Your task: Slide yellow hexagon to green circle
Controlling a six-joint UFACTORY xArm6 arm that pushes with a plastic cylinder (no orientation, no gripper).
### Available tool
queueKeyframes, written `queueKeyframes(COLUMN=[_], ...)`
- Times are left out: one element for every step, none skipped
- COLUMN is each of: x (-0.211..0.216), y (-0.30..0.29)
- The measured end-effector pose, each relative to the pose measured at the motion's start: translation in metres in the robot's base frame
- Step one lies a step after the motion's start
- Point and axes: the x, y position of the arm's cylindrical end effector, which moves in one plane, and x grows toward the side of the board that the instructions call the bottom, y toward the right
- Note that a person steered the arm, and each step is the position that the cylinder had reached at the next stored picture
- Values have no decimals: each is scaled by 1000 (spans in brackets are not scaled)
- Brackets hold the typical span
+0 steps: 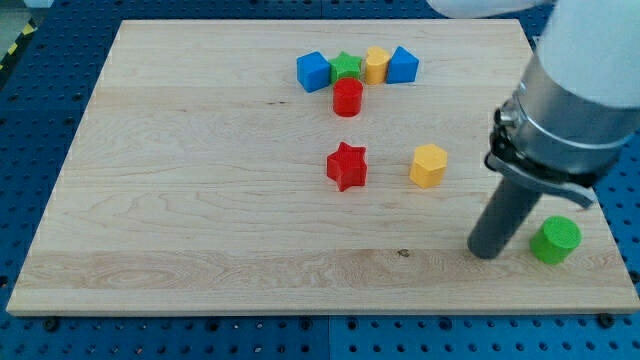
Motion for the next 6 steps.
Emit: queueKeyframes(x=[-73,-134,-141,-128,-125,-131], y=[0,0,-30,-66,-81,-74])
